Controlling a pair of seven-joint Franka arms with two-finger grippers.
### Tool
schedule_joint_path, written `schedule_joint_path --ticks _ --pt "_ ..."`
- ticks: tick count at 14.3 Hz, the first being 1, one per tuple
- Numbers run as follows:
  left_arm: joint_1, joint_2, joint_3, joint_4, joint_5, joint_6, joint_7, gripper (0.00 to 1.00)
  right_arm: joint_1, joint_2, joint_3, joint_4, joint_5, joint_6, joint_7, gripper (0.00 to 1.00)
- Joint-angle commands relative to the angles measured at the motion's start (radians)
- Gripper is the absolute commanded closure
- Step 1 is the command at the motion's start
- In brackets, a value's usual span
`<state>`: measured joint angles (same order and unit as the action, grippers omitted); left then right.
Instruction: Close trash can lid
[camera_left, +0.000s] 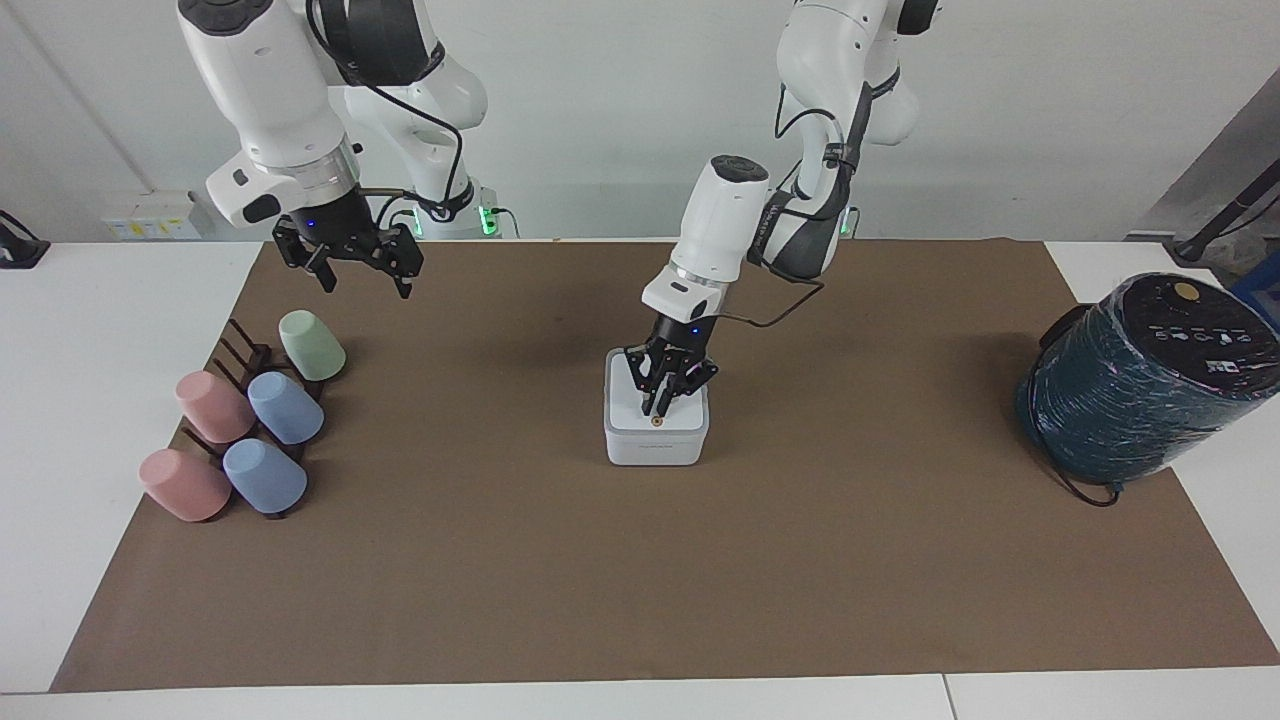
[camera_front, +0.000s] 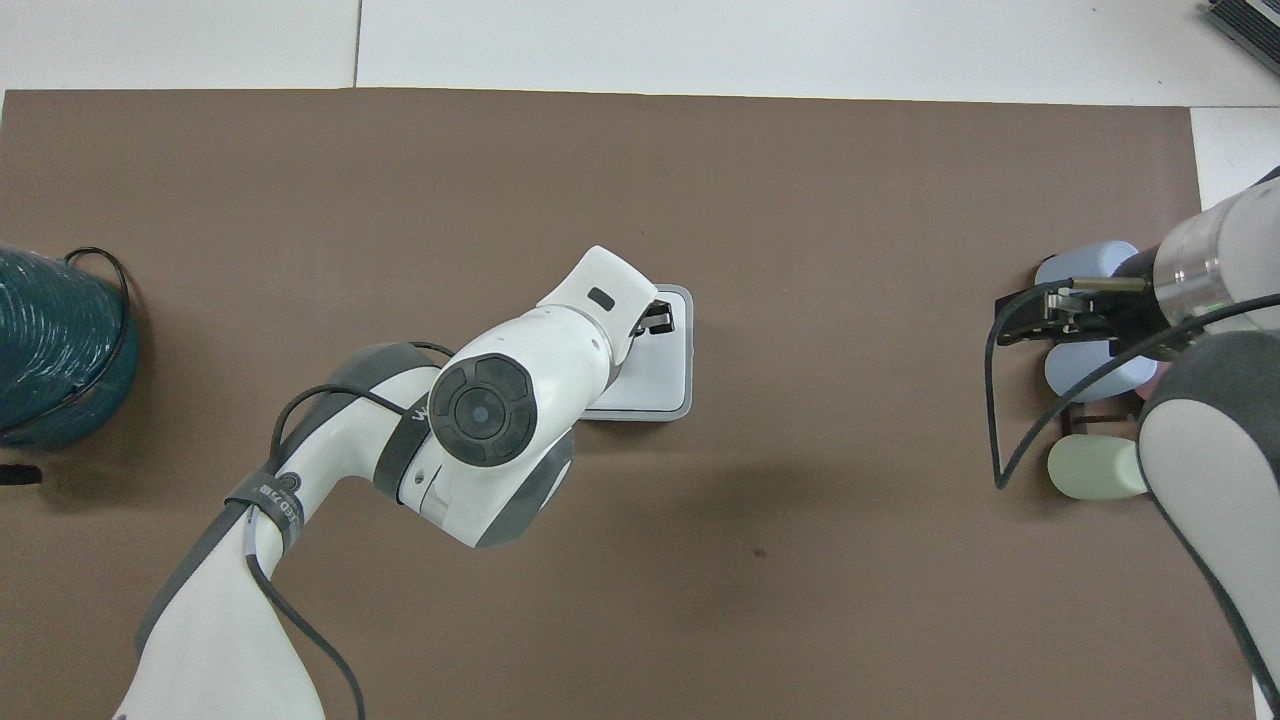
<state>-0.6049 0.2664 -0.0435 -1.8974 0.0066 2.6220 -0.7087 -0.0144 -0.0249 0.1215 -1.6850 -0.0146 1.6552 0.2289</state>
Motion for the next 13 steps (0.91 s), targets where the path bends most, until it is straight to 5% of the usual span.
schedule_joint_path --ticks 1,4,5,6,7,13 --pt "0.014 0.028 -0.001 0.164 -0.013 -0.24 0.009 0.71 -0.015 -0.026 0.006 -0.029 0.019 0.012 -0.023 0.0" --pt "0.053 -0.002 -0.001 0.241 -0.013 -0.446 0.049 0.6 -0.015 -0.026 0.006 -0.029 0.019 0.012 -0.023 0.0" --pt "0.072 -0.016 0.004 0.262 -0.013 -0.508 0.096 0.41 -0.015 -0.026 0.006 -0.029 0.019 0.012 -0.023 0.0" --pt "0.098 -0.025 0.007 0.29 -0.013 -0.575 0.159 0.1 -0.015 -0.026 0.006 -0.03 0.019 0.012 -0.023 0.0" --pt "0.134 -0.044 0.007 0.307 -0.011 -0.656 0.242 0.0 -0.015 -0.026 0.006 -0.03 0.019 0.012 -0.023 0.0" --pt "0.33 -0.215 0.013 0.291 -0.013 -0.943 0.664 0.0 -0.015 -0.026 0.006 -0.03 0.019 0.011 -0.023 0.0"
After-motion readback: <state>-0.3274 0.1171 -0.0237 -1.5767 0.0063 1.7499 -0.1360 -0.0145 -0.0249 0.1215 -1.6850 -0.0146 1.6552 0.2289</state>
